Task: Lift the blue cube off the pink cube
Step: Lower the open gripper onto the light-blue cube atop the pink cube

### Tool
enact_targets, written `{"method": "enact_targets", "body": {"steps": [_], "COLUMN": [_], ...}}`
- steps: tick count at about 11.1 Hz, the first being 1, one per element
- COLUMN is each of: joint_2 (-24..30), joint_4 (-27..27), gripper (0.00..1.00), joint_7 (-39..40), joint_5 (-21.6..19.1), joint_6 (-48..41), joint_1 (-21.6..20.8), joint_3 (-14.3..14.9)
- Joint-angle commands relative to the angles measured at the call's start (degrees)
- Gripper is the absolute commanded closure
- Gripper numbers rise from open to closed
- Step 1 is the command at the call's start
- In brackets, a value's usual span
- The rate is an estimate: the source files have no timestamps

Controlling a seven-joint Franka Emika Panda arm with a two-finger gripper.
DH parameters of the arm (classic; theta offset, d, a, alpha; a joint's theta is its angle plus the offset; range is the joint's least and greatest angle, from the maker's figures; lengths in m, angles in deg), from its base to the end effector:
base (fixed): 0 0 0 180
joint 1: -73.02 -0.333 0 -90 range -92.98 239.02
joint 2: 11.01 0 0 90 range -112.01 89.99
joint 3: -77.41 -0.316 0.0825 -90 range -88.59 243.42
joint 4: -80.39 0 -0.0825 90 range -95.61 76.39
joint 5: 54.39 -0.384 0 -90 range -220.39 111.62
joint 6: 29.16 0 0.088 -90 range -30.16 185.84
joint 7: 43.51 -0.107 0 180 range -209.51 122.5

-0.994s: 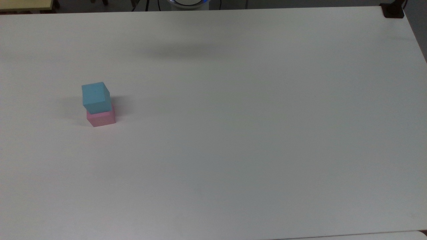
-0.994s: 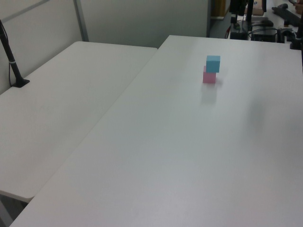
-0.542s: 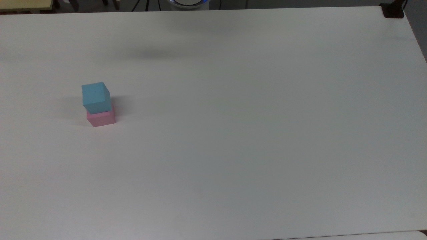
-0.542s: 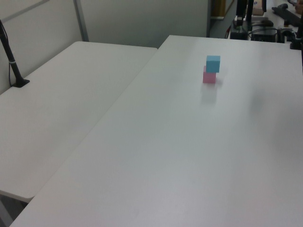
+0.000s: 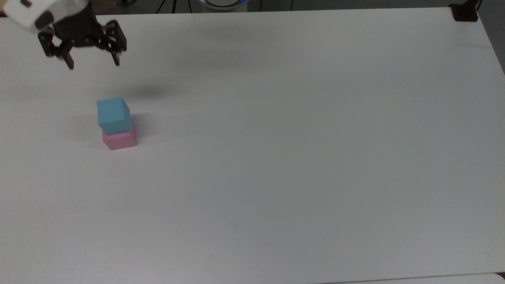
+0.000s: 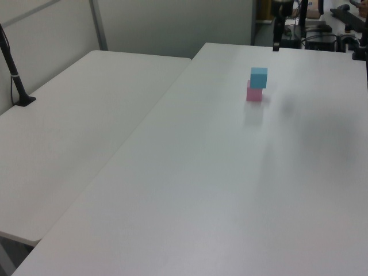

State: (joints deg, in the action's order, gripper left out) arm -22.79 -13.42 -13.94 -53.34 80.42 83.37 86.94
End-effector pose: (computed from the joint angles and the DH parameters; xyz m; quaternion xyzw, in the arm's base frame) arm 0.5967 -0.2087 0.5029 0.9950 0.0894 0.0222 0.0384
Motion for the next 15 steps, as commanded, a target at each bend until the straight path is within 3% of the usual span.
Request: {"method": "enact_targets", "body": {"steps": [1, 8, 9, 10, 11, 15], "joint_2": [-4.91, -11.33, -11.51, -11.42, -11.25, -9.41], "joint_4": [-0.49, -0.32, -0.32, -0.14, 0.21, 0.83], "gripper": [0.00, 0.00, 0.13, 0.42, 0.46, 0.46], "joint_7": [-2.74, -10.23, -10.49, -12.14, -13.47, -11.82], "joint_5": [-0.17, -0.35, -0.35, -0.35, -0.35, 0.09], "joint_6": [6.33, 13.64, 13.64, 13.55, 13.47, 13.03], "joint_1": [-0.68, -2.00, -2.00, -2.00, -2.00, 0.55], "joint_3": [0.14, -1.79, -1.88, -1.88, -1.88, -1.79]}}
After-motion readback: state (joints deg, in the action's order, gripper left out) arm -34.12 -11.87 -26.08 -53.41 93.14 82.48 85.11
